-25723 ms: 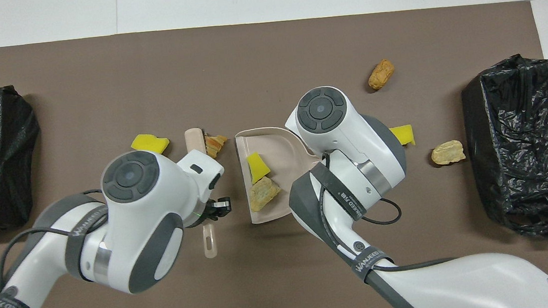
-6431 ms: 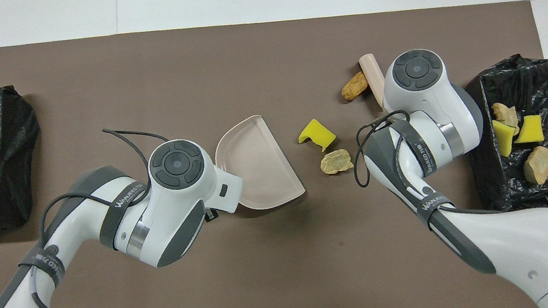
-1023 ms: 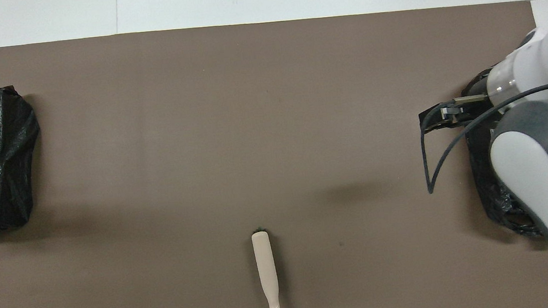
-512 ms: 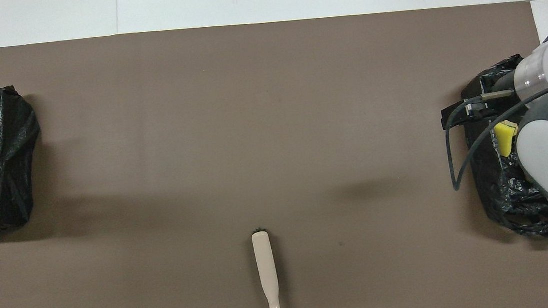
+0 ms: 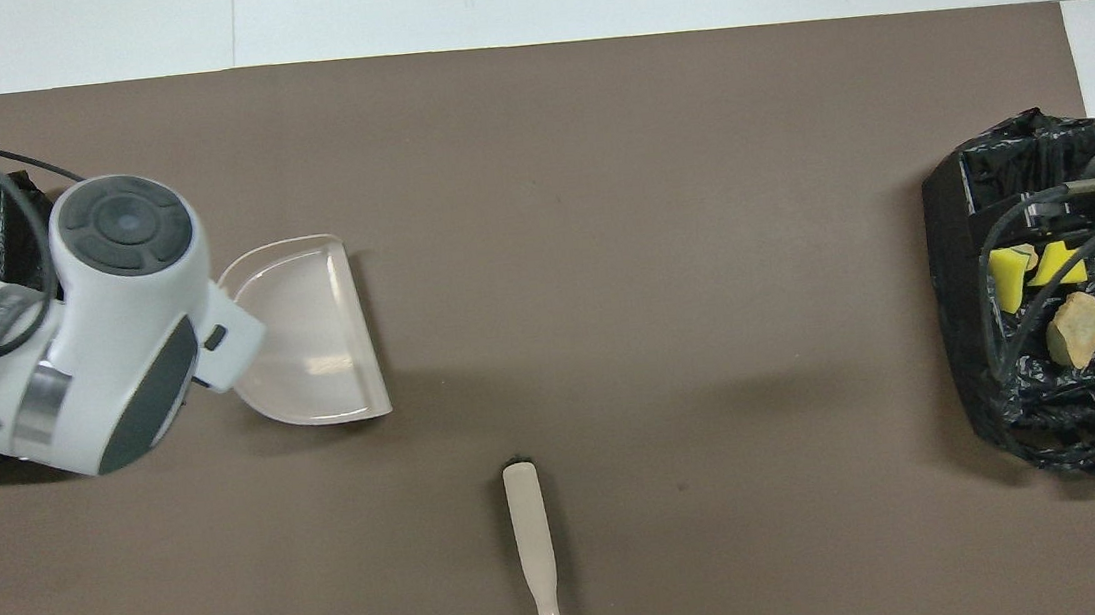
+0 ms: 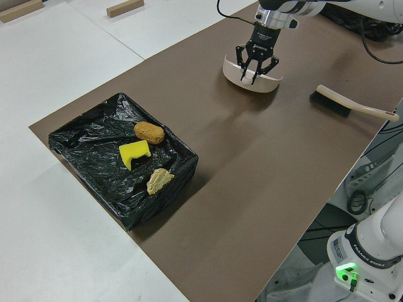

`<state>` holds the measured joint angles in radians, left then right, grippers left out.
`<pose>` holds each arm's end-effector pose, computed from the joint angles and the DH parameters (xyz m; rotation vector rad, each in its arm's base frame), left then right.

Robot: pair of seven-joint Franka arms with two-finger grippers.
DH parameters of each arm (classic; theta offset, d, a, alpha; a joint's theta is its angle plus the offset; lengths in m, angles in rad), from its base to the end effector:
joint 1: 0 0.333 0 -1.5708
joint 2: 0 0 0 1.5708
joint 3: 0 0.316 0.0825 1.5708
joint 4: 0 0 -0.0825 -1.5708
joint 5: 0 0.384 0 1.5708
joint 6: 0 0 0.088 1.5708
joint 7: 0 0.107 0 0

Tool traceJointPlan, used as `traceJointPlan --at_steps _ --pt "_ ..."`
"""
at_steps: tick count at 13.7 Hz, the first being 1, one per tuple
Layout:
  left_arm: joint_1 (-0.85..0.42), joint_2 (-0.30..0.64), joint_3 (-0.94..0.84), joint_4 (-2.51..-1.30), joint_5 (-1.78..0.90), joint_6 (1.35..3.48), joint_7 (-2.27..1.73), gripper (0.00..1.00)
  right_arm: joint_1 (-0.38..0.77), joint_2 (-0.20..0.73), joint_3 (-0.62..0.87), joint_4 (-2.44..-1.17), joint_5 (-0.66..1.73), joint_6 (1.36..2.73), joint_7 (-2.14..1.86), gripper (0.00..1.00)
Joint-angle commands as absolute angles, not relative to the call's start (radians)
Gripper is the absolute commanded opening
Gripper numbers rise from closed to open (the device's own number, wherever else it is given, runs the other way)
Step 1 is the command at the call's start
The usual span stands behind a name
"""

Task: Sweep and dump trash in bin
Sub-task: 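Set the empty dustpan back on the table with the left gripper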

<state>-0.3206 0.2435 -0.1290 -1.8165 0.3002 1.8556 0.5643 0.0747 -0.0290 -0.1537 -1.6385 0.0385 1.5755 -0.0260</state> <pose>0.5521 -0.2362 0.3930 -2.4429 1.5442 0.3107 0.5431 -0.0401 0.6088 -3.0954 0.0831 0.0496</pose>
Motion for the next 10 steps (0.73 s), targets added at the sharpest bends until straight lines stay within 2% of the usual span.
traceJointPlan --at_steps 1,3,6,8,10 --pt "-0.414 0.334 -0.106 -1.695 0.224 1.847 0.274 0.00 0.061 -0.029 -0.152 -1.606 0.017 1.540 -0.031 1.00" --pt "-0.457 0.360 -0.106 -1.657 0.177 1.845 0.053 0.00 0.014 -0.029 -0.108 -1.571 0.017 1.502 0.010 1.00" --pt "-0.535 0.443 -0.104 -1.586 0.141 1.841 -0.201 0.00 -0.112 -0.032 0.036 -1.568 0.018 1.505 0.046 1.00" --pt "-0.552 0.498 -0.106 -1.531 0.109 1.854 -0.413 0.00 -0.121 -0.041 0.041 -1.571 0.017 1.509 0.034 1.00" --pt "-0.546 0.502 -0.104 -1.531 0.026 1.899 -0.489 0.00 -0.101 -0.032 0.032 -1.568 -0.020 1.516 0.006 1.00"
